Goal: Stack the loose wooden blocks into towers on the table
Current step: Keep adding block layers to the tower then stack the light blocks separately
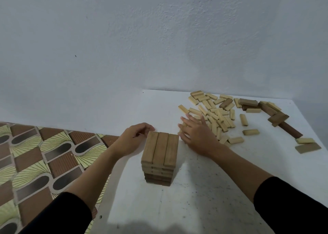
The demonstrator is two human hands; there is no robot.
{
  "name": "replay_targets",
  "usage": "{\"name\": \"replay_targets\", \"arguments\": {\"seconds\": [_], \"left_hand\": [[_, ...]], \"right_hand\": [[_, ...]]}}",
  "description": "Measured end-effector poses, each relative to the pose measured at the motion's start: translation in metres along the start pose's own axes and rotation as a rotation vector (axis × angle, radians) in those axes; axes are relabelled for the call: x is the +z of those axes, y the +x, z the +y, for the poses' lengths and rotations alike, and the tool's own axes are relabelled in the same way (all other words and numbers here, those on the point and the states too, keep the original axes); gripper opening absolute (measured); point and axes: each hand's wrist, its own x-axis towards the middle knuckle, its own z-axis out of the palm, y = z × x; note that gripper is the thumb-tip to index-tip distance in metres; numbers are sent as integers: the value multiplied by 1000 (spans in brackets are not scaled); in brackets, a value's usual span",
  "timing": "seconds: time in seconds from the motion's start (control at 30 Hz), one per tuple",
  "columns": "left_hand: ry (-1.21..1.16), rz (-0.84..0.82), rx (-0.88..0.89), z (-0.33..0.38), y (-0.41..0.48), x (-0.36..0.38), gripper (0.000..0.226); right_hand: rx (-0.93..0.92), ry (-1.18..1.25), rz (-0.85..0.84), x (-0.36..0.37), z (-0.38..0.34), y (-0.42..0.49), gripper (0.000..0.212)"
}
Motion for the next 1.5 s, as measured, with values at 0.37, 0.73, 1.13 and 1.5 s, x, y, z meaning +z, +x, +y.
{"name": "replay_targets", "arguments": {"seconds": [0.37,0.73,1.13,1.5], "left_hand": [[-4,-251,-5,0,-81,-8,78],[105,-159,0,13,-90,18,99],[80,-76,22,1,-87,27,93],[132,-106,30,2,-79,23,87]], "right_hand": [[-17,451,10,-18,-40,-87,62],[-38,419,-115,-5,-71,-94,98],[-5,478,-5,8,-79,-94,85],[-16,543,1,14,-76,-89,83]]}}
